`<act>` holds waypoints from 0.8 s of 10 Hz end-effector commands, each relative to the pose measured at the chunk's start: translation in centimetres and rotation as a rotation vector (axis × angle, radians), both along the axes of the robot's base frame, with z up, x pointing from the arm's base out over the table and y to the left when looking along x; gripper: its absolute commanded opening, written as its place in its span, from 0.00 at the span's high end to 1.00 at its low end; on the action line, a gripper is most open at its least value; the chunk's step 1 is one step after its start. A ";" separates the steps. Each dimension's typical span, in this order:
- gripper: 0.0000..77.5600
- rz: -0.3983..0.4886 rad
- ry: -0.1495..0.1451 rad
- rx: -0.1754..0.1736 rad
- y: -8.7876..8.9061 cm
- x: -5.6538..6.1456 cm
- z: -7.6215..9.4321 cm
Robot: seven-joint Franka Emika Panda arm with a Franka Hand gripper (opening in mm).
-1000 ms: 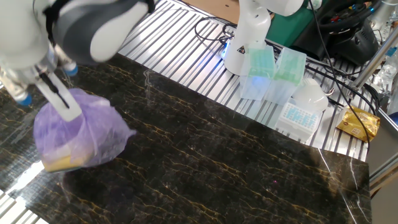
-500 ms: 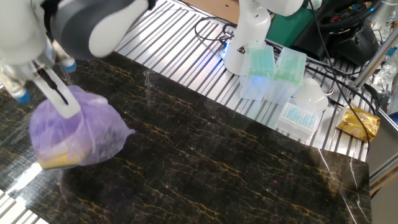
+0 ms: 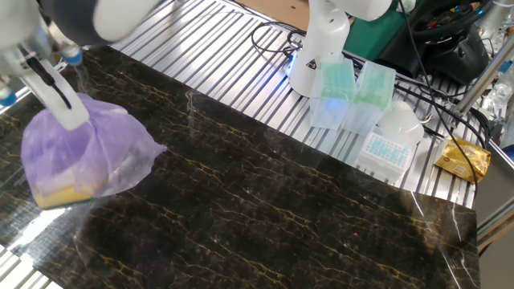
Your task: Pick up a bag of things
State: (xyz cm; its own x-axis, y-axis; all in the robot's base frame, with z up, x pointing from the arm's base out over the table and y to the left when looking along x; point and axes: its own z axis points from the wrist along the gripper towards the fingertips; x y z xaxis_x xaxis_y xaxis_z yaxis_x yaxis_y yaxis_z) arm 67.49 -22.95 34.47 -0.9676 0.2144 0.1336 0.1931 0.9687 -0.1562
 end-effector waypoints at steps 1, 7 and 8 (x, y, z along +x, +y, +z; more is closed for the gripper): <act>0.99 -0.039 -0.070 0.159 -1.2 0.5 -1.2; 0.99 -0.031 -0.066 0.105 -1.1 0.4 -1.3; 0.99 -0.026 -0.069 0.106 -1.0 0.4 -1.3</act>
State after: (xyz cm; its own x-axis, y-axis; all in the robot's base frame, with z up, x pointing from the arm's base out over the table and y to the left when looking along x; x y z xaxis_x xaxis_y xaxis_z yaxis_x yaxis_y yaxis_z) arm 67.86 -23.96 32.95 -0.9666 0.2330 0.1067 0.2326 0.9724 -0.0165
